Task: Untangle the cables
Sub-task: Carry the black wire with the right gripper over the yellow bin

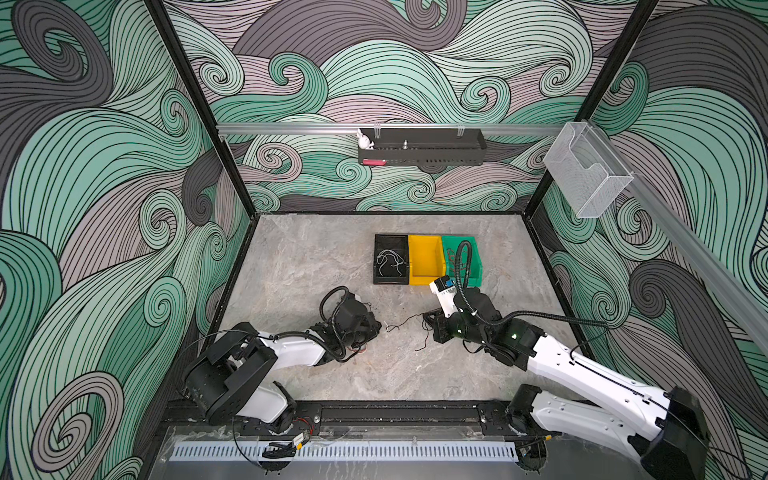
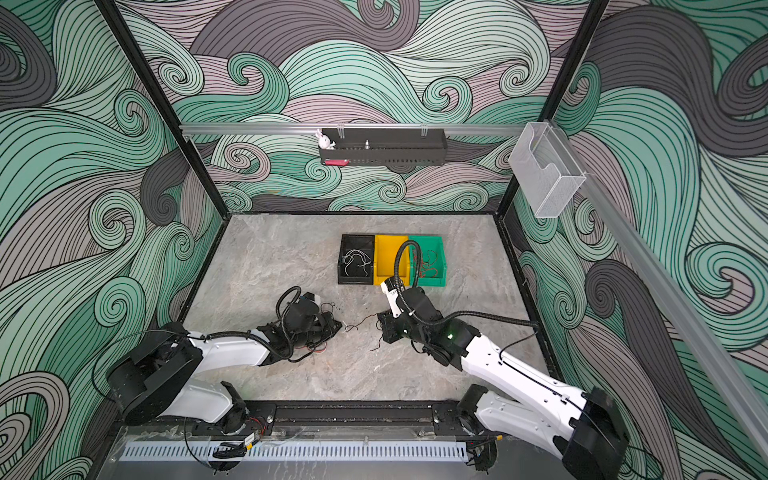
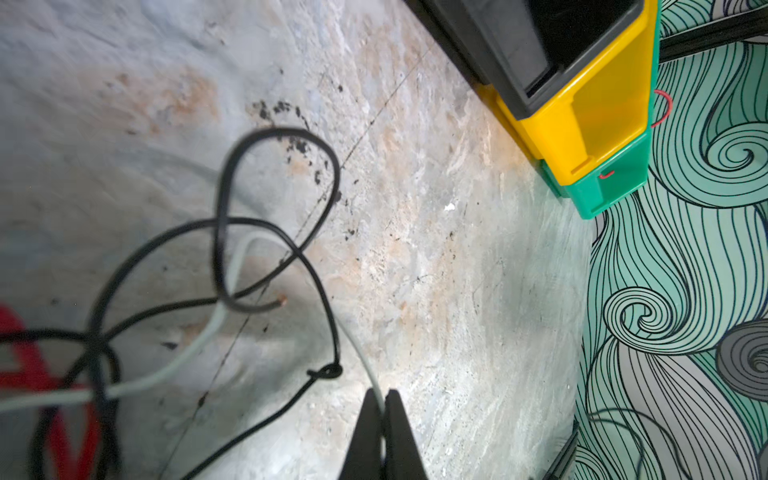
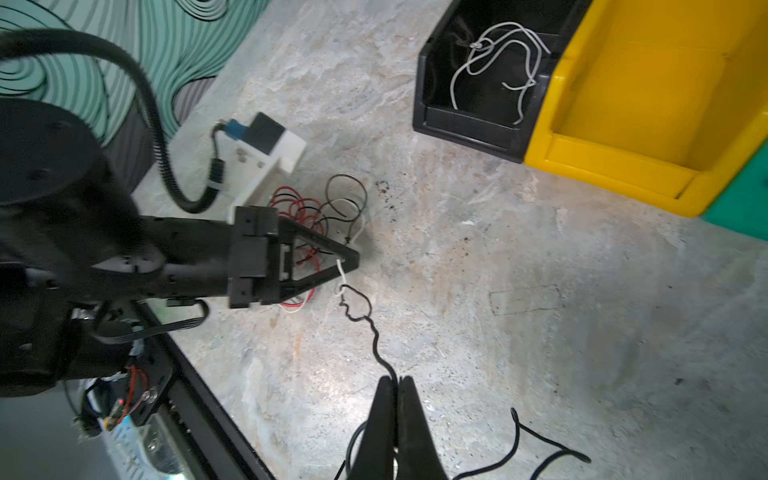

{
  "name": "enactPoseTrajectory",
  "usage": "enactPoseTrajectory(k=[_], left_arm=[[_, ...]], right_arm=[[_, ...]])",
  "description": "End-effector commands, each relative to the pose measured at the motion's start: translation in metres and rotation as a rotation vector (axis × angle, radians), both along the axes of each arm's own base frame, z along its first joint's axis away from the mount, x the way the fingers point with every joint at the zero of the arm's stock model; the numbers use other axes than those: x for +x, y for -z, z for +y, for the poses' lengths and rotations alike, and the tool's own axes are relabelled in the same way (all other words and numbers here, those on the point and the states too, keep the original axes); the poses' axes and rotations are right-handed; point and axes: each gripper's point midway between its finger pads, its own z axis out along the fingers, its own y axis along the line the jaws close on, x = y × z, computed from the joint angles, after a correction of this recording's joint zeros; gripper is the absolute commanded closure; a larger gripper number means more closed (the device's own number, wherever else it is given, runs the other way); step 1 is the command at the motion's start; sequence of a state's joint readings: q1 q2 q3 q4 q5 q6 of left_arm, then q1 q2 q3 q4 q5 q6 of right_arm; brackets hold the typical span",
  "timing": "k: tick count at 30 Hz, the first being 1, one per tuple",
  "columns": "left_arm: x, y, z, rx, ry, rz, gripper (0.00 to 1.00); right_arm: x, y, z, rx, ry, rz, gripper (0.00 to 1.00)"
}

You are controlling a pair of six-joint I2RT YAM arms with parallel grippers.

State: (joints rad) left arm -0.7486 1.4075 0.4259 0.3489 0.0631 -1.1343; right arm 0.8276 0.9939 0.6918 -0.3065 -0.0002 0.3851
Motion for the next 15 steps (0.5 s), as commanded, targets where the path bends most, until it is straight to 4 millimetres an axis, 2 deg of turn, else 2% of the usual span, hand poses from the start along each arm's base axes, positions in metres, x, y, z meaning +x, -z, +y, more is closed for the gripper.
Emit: enactPoseTrajectory(k=[1,7,12,15], left_arm=[[-0.001,-0.003,0.011,0.04,-0.017,-0.024,1.0],[-0.006,-0.005,0.017,0.066,-0.006,-0.032,1.0],[-0.012,-0.004,0.016,0.082,0.036,-0.026,1.0],[-0.014,-0.003,0.019,0.088,0.034,-0.026,1.0]], right_arm=[[0.015,0.0,-0.022,-0.065,0.104,-0.049,1.0],[0.032,0.004,-0.055,-0.086,0.242,-0.047,1.0],[0.039,0.003,-0.066,-0.096,0.281,-0.058,1.0],[0.042,0.003,-0.064,-0.096,0.273,-0.05,1.0]])
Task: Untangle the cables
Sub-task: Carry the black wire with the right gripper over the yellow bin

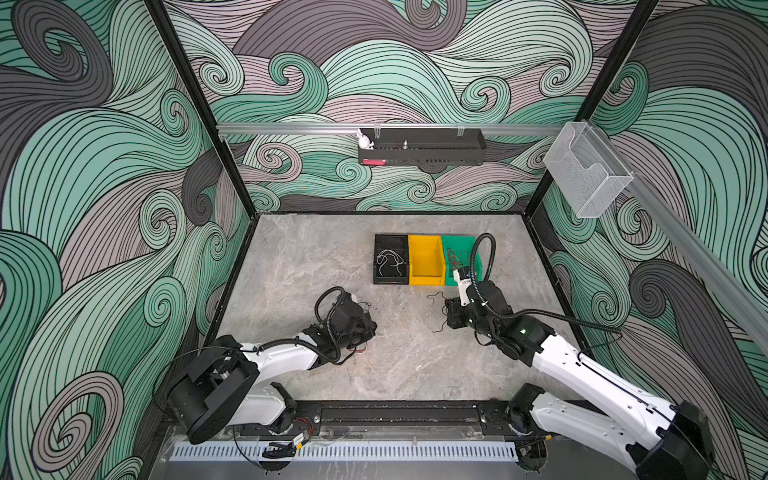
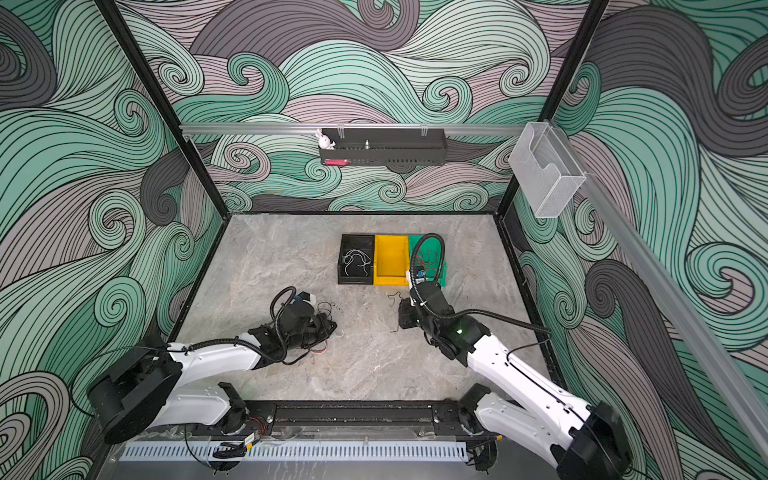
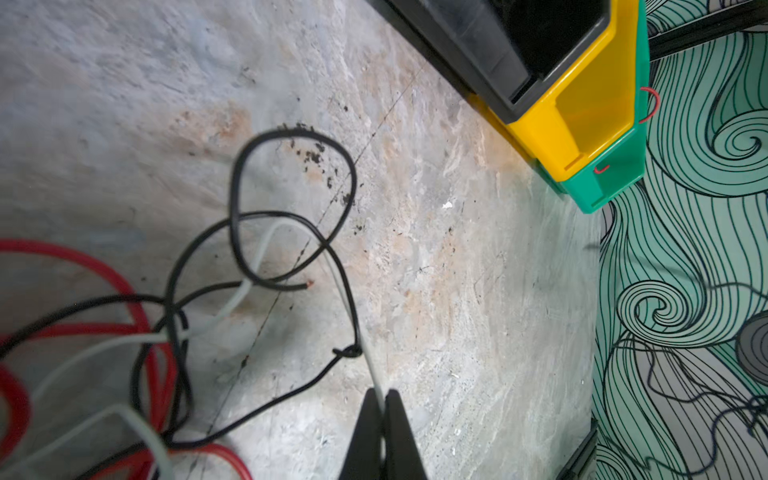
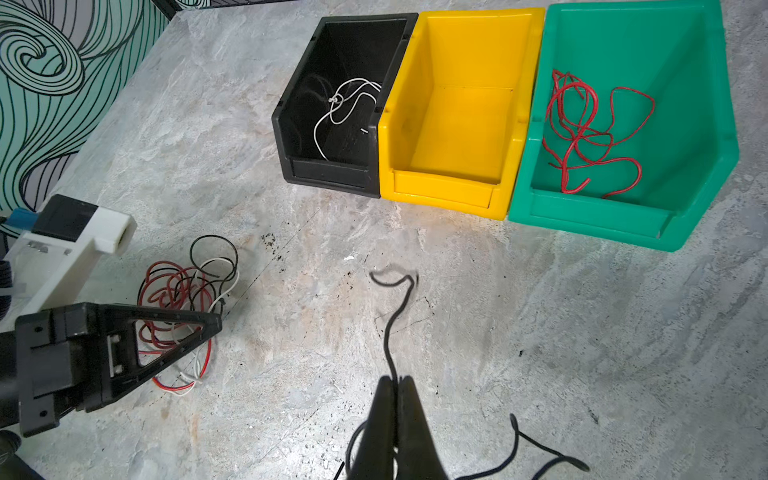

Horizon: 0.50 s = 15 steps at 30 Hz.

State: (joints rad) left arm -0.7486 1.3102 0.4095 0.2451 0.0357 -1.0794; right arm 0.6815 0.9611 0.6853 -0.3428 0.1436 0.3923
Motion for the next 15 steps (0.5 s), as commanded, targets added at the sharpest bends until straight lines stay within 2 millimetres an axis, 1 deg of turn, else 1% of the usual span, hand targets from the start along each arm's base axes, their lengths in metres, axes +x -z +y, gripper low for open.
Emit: enactPoseTrajectory(k=[1,6,11,13,14,15], left_arm=[[-0.006,0.003,0.005,0.034,0.021,0.0,1.0],[-0.007,0.002,0.003,0.036,0.035,0.003,1.0],[-0.009,0.004,-0.002,0.037,0.073,0.015,0.92],[-0.011,0.005,-0.004,0.038,0.09,0.022,0.85],[-0.011,0.005,-0.004,0.037,0.094,0.022,0.79],[-0.012,0.007,-0.004,0.039,0.096,0.028,0.7]], right_arm=[[0.003,0.003,-0.002,-0.018,0.005,0.004,1.0],[0.013,-0.007,0.013,0.015,-0.037,-0.008,1.0],[0.028,-0.01,0.022,-0.005,-0.038,-0.007,1.0],[0.036,-0.015,0.022,-0.01,-0.025,-0.017,1.0],[0.041,-0.017,0.022,-0.016,-0.014,-0.023,1.0],[0.046,-0.019,0.02,-0.022,0.0,-0.026,1.0]])
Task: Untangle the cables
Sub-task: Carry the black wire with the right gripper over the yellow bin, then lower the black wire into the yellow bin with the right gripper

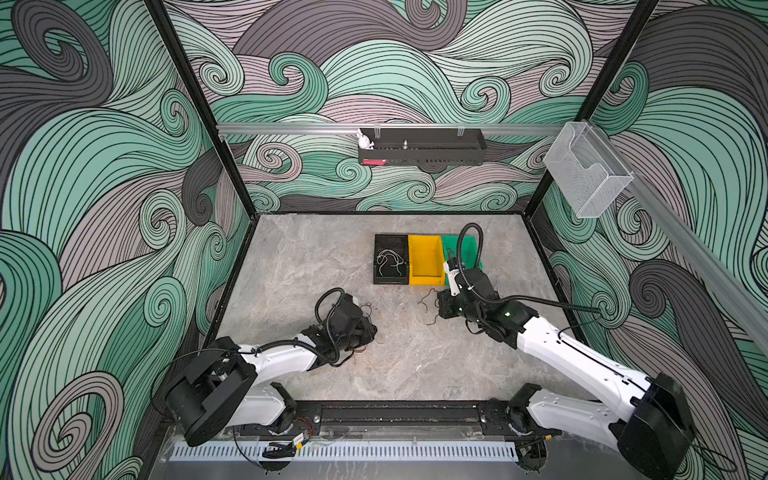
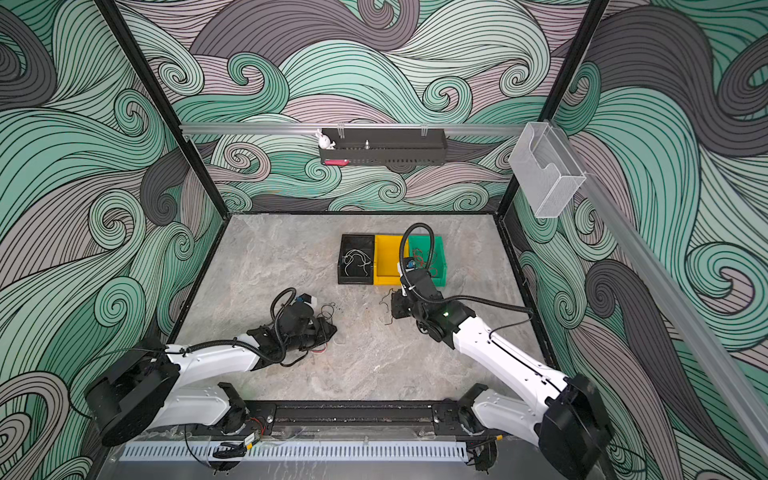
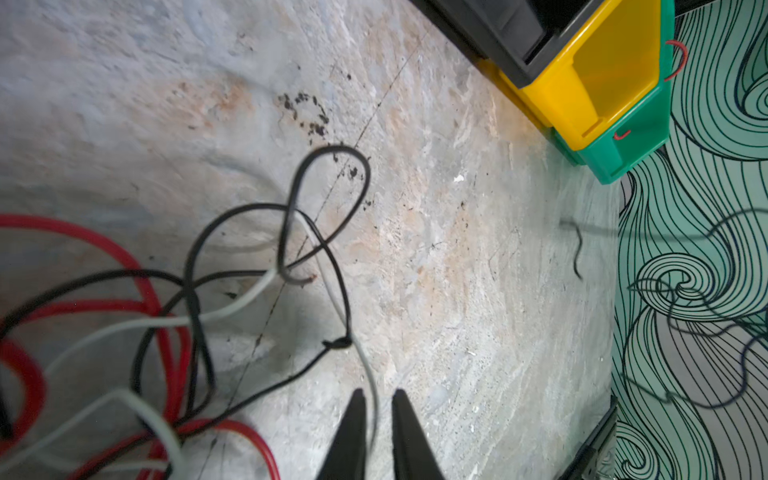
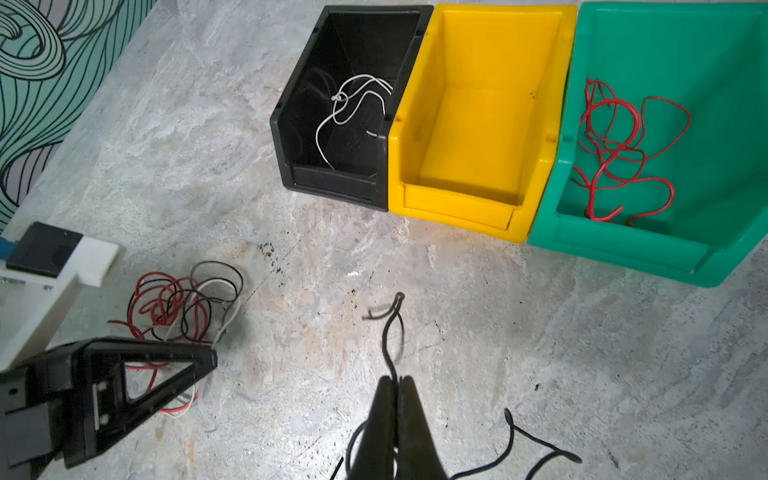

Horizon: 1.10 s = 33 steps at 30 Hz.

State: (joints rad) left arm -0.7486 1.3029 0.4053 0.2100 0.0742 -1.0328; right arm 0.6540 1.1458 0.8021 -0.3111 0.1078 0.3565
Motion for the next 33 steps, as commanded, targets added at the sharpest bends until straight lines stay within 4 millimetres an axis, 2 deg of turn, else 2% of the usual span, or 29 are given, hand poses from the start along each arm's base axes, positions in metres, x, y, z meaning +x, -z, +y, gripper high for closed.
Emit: enactPoseTrajectory(k=[1,4,13,18,23,28,33], left_arm=[[-0.003,0.001,-0.004,0.015,0.038,0.01,0.63],[-0.004,-0.001,-0.004,0.02,0.05,0.006,0.54],[-0.006,-0.013,0.006,0.053,0.05,-0.029,0.5],[-0.004,-0.016,0.012,0.059,0.04,-0.042,0.5],[-0.005,-0.017,0.017,0.066,0.037,-0.043,0.5],[-0.005,-0.014,0.023,0.069,0.02,-0.041,0.5],[-0.005,-0.014,0.027,0.072,0.015,-0.038,0.5]], right_arm=[[0.023,-0.021,-0.001,0.001,0.033,-0.06,1.0],[0.039,-0.031,0.001,0.02,0.045,-0.083,1.0],[0.09,-0.072,0.014,0.291,0.012,-0.122,1.0],[0.123,-0.083,0.018,0.463,0.025,-0.131,1.0],[0.155,-0.081,0.021,0.539,0.038,-0.152,1.0],[0.18,-0.068,0.027,0.588,0.048,-0.154,1.0],[0.201,-0.037,0.02,0.612,0.083,-0.116,1.0]])
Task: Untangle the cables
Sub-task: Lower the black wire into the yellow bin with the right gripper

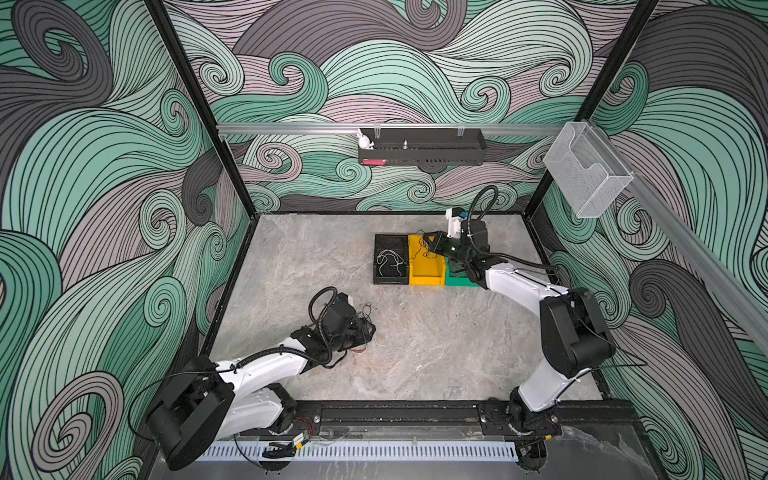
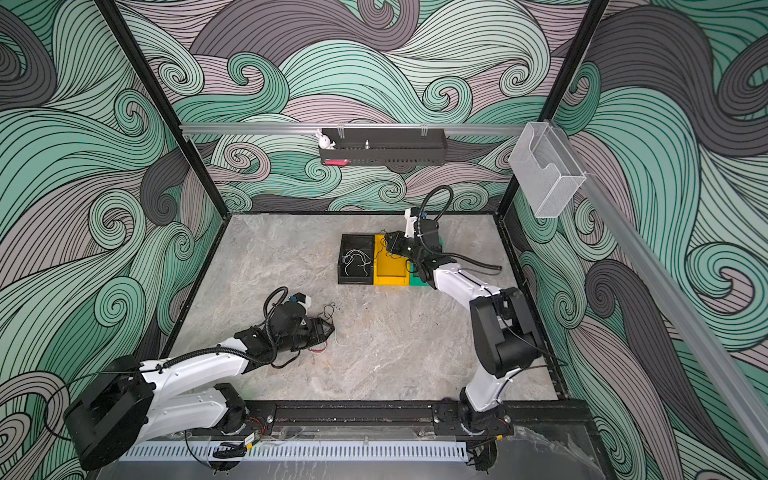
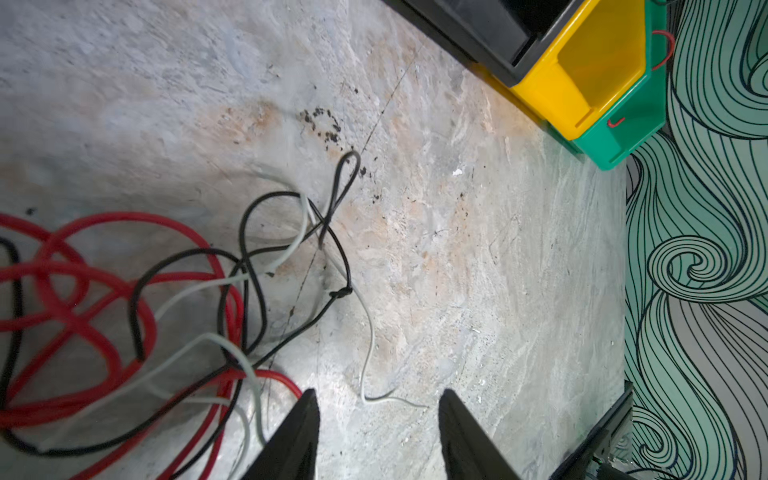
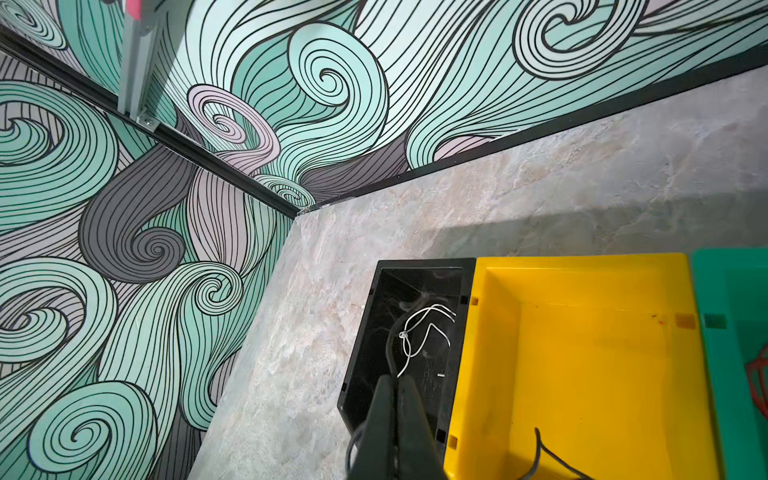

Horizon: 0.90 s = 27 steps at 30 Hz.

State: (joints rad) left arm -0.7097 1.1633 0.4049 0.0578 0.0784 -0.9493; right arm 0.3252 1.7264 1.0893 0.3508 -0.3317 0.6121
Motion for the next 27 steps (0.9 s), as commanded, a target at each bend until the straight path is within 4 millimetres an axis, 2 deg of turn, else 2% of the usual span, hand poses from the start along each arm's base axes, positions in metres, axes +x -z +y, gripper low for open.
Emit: enactPoseTrajectory(k=[1,3,7,17,20,27], left_arm=[[0.0,0.001,0.008,0.025,-0.01,-0.005,0.5],[0.0,0.002,0.01,0.026,-0.016,-0.005,0.5],[0.001,0.003,0.013,0.026,-0.024,-0.004,0.5],[0.002,0.008,0.012,0.026,-0.03,0.012,0.51],[0.002,0.01,0.013,0.028,-0.034,0.014,0.51],[0.003,0.011,0.013,0.029,-0.037,0.016,0.51]], right_arm=[[0.018,-0.002,-0.006,0.059,0.014,-0.018,1.0],[0.02,0.014,-0.014,0.06,0.03,0.026,1.0],[0.016,0.031,-0.023,0.011,0.053,0.045,1.0],[0.01,0.075,-0.052,-0.26,0.135,0.177,1.0],[0.007,0.079,-0.059,-0.327,0.159,0.19,1.0],[0.002,0.079,-0.061,-0.419,0.168,0.201,1.0]])
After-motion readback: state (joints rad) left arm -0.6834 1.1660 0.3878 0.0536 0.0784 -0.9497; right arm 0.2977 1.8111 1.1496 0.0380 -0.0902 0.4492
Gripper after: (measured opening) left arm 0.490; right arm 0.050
